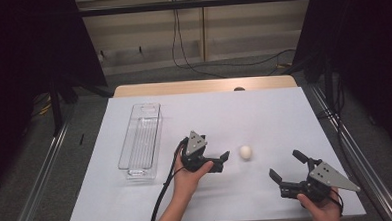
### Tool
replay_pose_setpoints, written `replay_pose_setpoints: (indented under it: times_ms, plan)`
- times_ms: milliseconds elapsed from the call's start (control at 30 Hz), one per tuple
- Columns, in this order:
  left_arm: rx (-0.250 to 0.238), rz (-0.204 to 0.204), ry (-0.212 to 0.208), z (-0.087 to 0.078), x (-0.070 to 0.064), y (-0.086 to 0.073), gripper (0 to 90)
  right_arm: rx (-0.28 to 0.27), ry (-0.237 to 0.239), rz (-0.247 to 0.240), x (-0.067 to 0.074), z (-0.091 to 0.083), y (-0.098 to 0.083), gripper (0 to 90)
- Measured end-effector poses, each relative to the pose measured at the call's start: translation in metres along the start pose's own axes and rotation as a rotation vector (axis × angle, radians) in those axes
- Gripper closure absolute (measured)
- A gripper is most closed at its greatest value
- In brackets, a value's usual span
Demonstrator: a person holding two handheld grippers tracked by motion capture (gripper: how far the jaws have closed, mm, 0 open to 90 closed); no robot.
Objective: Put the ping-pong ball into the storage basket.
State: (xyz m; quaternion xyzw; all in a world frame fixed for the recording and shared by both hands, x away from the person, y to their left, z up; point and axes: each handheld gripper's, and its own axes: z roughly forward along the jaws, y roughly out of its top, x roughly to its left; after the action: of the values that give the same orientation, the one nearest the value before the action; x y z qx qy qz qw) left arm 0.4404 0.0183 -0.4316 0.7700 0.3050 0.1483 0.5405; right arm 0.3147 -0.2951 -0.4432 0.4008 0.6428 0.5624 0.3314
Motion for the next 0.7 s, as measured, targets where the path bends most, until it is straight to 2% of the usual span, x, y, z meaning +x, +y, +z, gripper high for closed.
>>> replay_pose_setpoints:
  times_ms: [67, 567, 600, 700]
  plan:
    - [0.006, 0.009, 0.003, 0.0010, -0.0004, 0.0004, 2.5, -0.009, -0.007, 0.014, 0.0007, 0.0003, 0.0004, 0.9]
    - [0.015, 0.003, -0.009, 0.0090, -0.0033, -0.0003, 2.5, -0.005, -0.005, 0.012, 0.0014, 0.0001, 0.0006, 1.0]
    - [0.022, 0.012, -0.009, 0.0087, -0.0033, 0.0003, 2.4, -0.005, -0.001, 0.006, 0.0014, 0.0003, 0.0005, 1.0]
    - [0.018, 0.006, -0.013, 0.0105, -0.0047, 0.0010, 2.4, -0.001, 0.008, 0.005, 0.0018, 0.0004, 0.0004, 1.0]
